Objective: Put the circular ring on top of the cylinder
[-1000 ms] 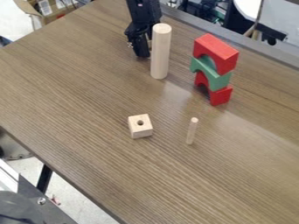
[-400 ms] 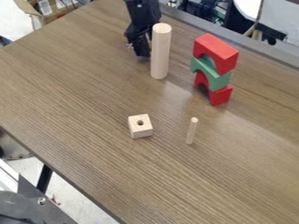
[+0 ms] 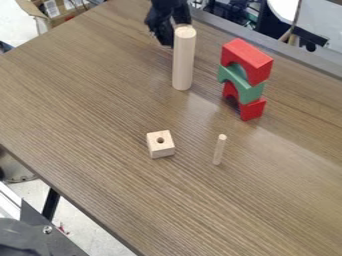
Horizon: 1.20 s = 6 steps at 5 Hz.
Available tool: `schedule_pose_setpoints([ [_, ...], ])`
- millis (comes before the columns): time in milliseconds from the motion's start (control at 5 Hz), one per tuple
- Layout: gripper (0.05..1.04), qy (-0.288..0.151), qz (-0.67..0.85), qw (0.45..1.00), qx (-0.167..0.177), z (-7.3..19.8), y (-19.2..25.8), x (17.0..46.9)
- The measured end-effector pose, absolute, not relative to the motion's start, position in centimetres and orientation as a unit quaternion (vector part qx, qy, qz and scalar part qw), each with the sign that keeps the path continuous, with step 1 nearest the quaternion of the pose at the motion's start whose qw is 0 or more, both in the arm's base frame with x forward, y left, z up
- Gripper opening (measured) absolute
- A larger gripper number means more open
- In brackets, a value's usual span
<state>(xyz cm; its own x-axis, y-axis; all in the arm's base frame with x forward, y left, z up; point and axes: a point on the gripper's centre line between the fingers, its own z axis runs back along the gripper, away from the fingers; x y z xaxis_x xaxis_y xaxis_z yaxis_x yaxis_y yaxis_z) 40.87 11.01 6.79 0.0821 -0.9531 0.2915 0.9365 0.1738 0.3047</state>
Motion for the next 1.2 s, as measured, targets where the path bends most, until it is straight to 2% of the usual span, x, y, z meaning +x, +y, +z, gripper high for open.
schedule_pose_setpoints([
  [200,0.745,-0.227,-0.638,0.736,0.019,7.1,11.0,41.0],
  [400,0.745,-0.259,-0.634,0.728,0.038,9.9,10.6,41.4],
  [600,0.745,-0.282,-0.629,0.723,0.047,11.4,10.5,41.6],
  [1000,0.745,-0.308,-0.624,0.715,0.064,14.2,9.9,40.1],
  [1200,0.745,-0.306,-0.629,0.711,0.076,15.4,9.7,39.1],
])
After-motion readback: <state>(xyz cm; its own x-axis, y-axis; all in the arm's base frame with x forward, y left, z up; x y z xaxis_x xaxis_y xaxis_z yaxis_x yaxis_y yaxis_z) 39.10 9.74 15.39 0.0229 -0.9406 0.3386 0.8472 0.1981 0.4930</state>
